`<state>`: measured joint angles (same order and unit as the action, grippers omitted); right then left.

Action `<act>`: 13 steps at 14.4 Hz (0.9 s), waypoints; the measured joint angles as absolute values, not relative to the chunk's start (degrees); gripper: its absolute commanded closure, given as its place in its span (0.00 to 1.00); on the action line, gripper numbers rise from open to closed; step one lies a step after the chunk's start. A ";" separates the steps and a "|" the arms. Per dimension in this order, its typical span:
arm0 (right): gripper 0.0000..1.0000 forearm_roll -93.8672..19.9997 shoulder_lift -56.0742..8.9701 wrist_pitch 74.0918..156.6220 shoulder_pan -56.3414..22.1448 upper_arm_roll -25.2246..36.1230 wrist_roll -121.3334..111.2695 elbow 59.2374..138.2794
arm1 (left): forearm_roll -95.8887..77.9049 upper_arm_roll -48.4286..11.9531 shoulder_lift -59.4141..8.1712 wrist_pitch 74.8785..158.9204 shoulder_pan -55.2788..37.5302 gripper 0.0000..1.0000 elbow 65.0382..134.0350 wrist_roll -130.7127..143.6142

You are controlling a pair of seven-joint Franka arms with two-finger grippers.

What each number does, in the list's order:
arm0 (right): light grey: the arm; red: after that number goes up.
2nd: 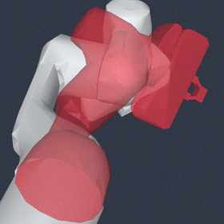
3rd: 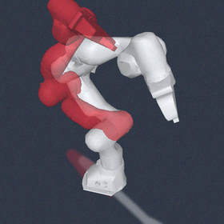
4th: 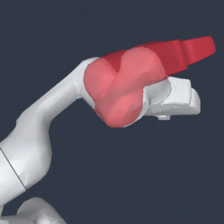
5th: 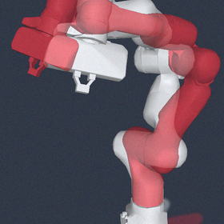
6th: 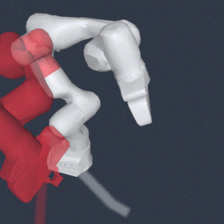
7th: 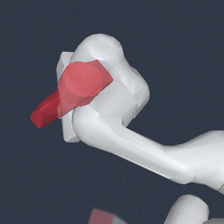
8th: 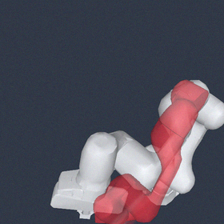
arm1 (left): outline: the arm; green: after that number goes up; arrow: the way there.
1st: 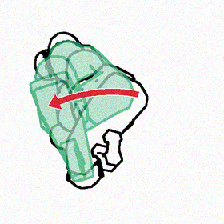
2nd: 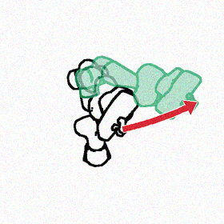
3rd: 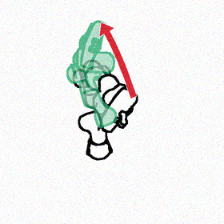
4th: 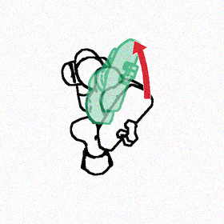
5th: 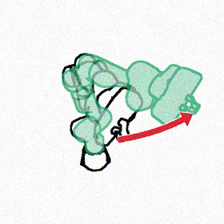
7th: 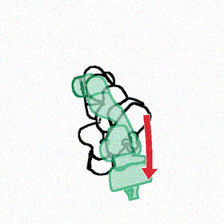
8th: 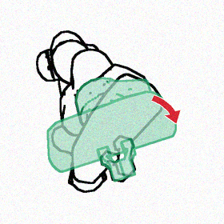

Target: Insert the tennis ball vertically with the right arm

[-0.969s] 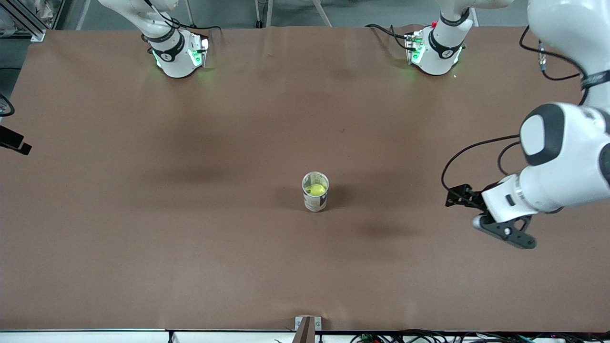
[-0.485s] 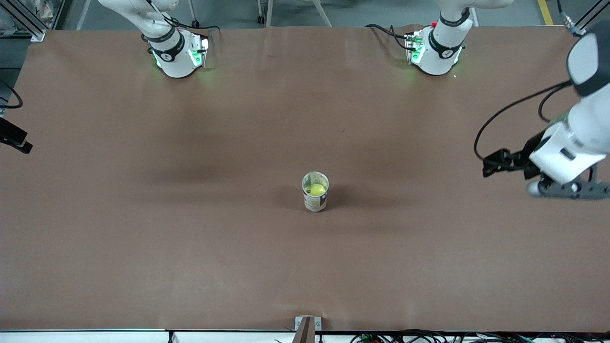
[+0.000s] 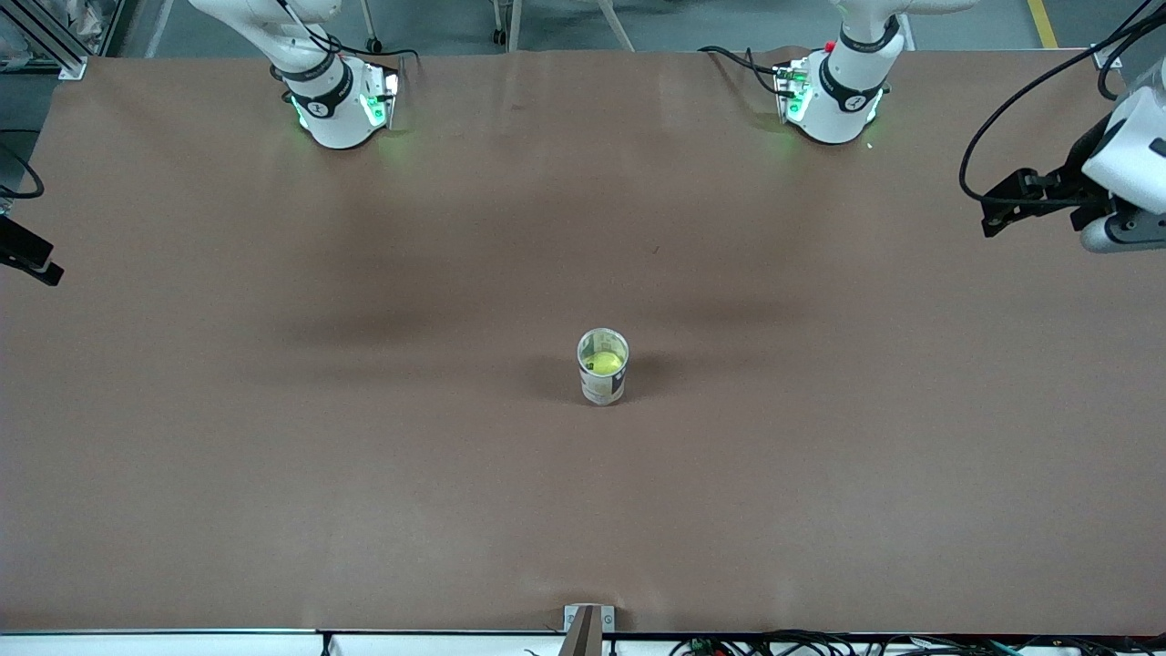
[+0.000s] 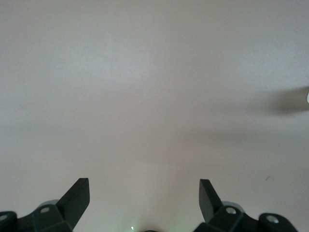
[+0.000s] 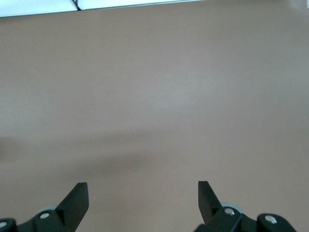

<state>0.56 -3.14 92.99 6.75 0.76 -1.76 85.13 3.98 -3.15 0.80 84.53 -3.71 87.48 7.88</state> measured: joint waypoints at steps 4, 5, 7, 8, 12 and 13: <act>0.00 -0.68 -1.90 95.76 7.28 0.78 -1.76 88.53 | 2.59 -3.33 3.27 84.38 -3.65 0.00 90.74 6.68; 0.00 -0.68 -0.86 97.51 7.28 0.76 -1.76 90.39 | 1.97 -3.36 4.10 84.77 -3.63 0.00 91.92 6.52; 0.00 -0.68 1.46 99.85 7.28 0.57 -1.80 94.11 | 1.53 -3.61 5.50 85.20 -3.64 0.00 93.50 6.00; 0.00 -0.68 2.24 99.90 7.27 0.39 -1.83 94.94 | 1.38 -3.74 6.01 85.32 -3.64 0.00 93.86 4.96; 0.00 -0.68 3.74 99.43 7.12 -0.27 -1.84 95.03 | 1.05 -3.74 6.86 85.37 -3.30 0.00 94.26 -0.31; 0.00 -0.68 3.81 99.43 7.07 -0.32 -1.87 95.03 | 1.04 -3.73 6.87 85.37 -3.17 0.00 94.35 -0.44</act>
